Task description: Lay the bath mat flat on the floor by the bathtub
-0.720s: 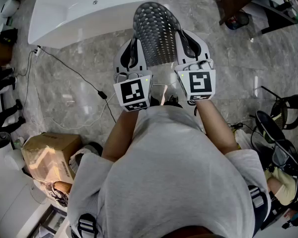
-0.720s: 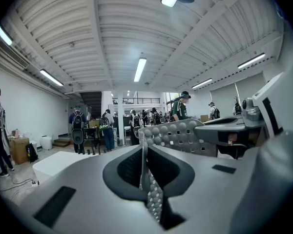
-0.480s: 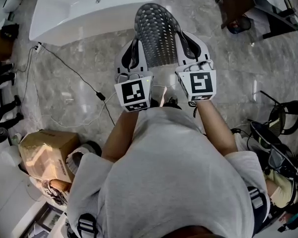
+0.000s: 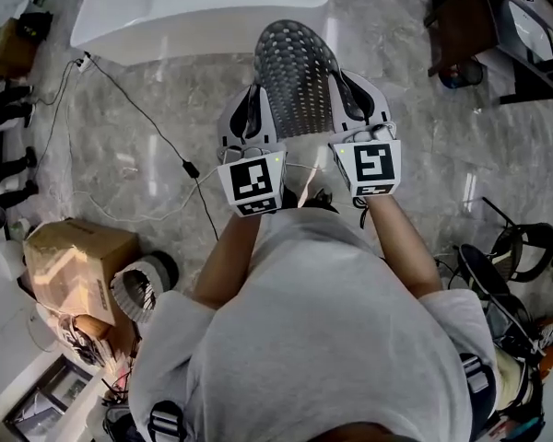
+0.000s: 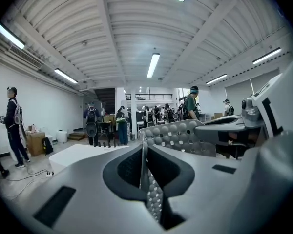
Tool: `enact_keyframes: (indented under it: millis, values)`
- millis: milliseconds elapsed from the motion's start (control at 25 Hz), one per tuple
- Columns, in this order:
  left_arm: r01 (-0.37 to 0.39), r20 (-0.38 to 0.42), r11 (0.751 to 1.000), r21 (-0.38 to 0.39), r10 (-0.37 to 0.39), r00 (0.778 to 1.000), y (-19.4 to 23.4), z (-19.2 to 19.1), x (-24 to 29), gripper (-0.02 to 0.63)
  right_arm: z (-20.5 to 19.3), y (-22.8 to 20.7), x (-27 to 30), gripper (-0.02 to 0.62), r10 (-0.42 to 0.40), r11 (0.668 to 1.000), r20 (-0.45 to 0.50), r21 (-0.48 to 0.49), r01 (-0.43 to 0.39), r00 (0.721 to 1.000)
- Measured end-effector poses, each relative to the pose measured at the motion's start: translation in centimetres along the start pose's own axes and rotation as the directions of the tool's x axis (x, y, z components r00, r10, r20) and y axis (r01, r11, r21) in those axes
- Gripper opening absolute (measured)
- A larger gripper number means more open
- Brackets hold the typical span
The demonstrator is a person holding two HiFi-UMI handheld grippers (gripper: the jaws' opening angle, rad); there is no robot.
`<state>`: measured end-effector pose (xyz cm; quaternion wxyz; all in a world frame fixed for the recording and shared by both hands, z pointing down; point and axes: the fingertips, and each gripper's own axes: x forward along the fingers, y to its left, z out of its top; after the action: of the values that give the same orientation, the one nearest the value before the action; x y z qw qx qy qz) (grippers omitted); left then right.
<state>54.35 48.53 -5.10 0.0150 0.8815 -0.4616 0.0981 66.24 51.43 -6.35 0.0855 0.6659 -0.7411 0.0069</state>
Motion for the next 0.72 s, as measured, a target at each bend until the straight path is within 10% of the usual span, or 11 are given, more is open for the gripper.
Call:
enact_keyframes:
  millis: [720]
  values:
    - [-0.234,-0.061,0.968,-0.085,0.23,0.971,13.5,-3.9,-3.7,0.025,0.2,12.1,8.4,0.018,0.239,0.969,-0.035,-0.052,-0.24,0.971]
